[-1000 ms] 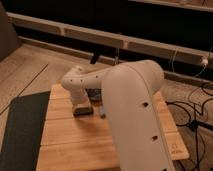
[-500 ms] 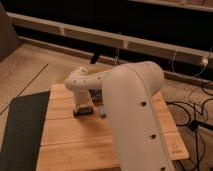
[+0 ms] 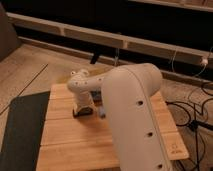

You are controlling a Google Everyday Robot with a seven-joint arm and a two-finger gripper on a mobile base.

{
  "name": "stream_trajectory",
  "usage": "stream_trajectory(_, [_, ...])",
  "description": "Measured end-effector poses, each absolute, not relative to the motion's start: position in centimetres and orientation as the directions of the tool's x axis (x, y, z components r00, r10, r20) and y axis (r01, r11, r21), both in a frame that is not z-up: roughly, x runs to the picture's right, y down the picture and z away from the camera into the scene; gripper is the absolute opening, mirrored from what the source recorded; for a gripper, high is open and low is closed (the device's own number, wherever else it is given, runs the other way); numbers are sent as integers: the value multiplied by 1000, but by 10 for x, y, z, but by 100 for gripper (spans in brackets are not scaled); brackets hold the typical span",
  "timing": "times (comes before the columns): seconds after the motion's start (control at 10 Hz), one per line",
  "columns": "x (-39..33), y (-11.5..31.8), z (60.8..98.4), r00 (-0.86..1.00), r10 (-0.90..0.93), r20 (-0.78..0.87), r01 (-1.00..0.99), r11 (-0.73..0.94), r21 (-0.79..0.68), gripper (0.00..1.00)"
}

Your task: Push the eraser across the table

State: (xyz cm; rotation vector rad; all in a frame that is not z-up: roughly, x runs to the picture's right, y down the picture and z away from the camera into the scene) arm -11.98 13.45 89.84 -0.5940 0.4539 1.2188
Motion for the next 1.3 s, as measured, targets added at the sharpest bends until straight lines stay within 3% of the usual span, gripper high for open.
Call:
stream_trajectory(0.3, [-140, 126, 904, 306, 746, -592, -952, 226, -208, 65])
stream_trajectory(1.0, [-269, 83, 903, 304, 836, -457, -899, 93, -428, 65])
stream_trajectory(1.3, [-317, 78, 894, 424, 821, -383, -840, 197, -506, 65])
